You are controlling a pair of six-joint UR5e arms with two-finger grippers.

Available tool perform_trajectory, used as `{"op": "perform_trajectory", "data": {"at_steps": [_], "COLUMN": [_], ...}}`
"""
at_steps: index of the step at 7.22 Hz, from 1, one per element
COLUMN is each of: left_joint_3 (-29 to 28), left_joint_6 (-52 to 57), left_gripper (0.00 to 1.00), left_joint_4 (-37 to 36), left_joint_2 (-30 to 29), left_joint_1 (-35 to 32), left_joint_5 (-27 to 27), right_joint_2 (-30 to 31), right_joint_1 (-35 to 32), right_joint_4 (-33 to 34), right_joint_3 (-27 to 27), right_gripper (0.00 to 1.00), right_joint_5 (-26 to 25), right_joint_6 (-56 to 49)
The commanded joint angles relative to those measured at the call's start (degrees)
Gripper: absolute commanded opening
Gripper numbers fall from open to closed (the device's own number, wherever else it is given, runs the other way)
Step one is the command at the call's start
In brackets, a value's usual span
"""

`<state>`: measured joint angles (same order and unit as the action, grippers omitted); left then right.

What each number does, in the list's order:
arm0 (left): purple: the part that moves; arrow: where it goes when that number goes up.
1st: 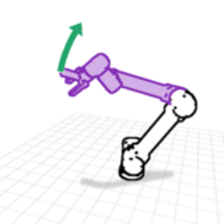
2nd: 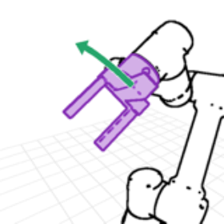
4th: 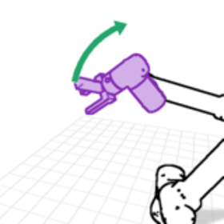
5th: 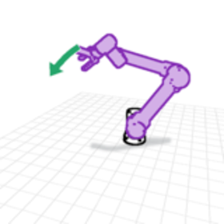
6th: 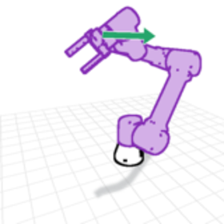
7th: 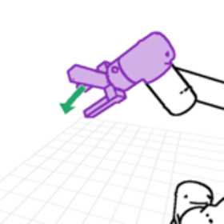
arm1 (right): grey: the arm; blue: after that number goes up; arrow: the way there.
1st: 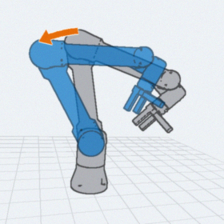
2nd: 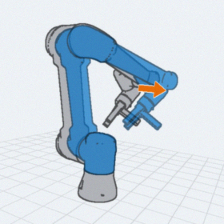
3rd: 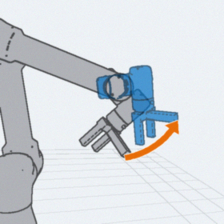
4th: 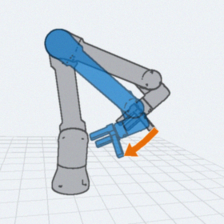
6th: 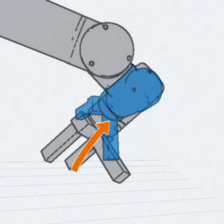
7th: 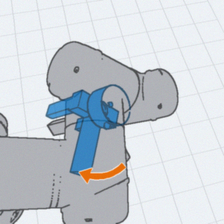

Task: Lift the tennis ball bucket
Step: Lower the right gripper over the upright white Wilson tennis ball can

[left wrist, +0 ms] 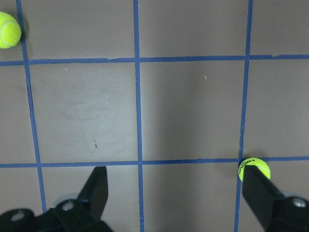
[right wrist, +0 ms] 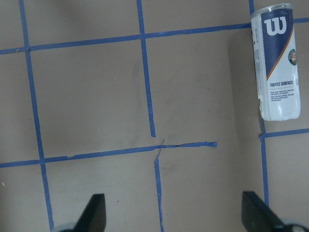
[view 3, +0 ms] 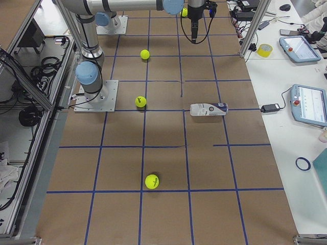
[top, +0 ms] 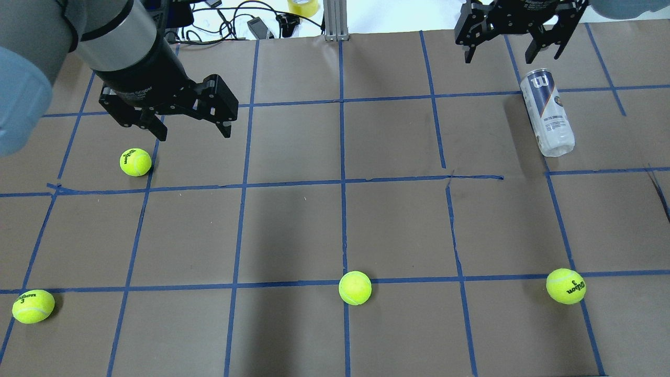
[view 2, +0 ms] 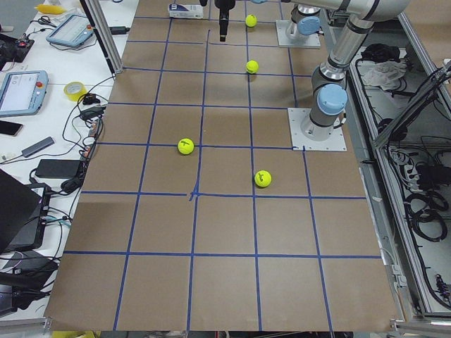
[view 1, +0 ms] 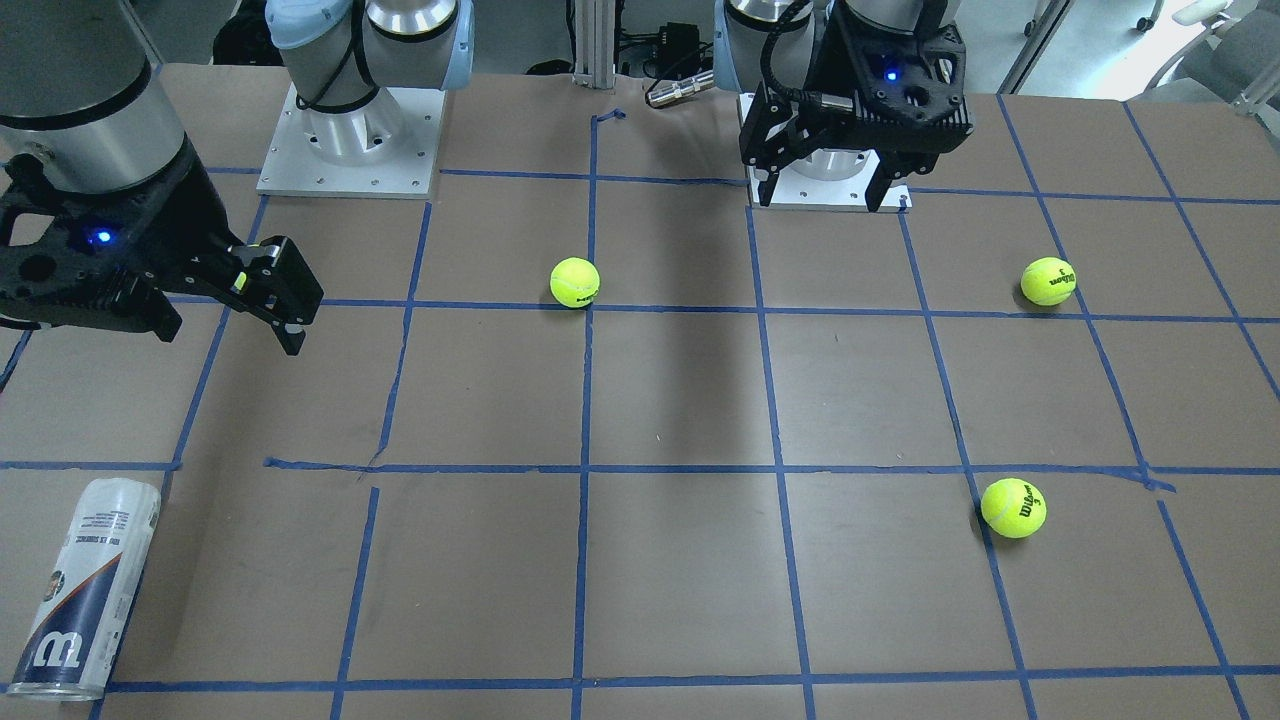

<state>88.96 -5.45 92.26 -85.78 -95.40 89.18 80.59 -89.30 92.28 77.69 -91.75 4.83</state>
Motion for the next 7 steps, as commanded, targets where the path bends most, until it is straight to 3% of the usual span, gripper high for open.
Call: {"op": "perform_trajectory", "data": {"at_steps": [1, 5, 7], "left_joint_3": [-0.1, -0.02, -0.02], "left_joint_6": [0.0, 0.0, 0.09], "left_gripper": [1.0, 1.0, 1.0], "left_joint_4": [-0.06, -0.06, -0.06], "left_joint_2": [-0.09, 0.0, 0.0], "left_joint_1": [0.04, 0.04, 0.04], "left_joint_5": [-0.06, -0.06, 0.02], "right_joint_2": [0.0, -2.27, -10.76], "right_joint_1": [0.18, 4.55, 7.63], "right_joint_4": [0.0, 1.05, 4.9], "right_joint_3": [0.0, -1.74, -7.26], "right_gripper": [1.0, 1.0, 1.0], "right_joint_5": [0.07, 0.95, 0.78], "right_joint_6": [0.0, -0.26, -2.72]}}
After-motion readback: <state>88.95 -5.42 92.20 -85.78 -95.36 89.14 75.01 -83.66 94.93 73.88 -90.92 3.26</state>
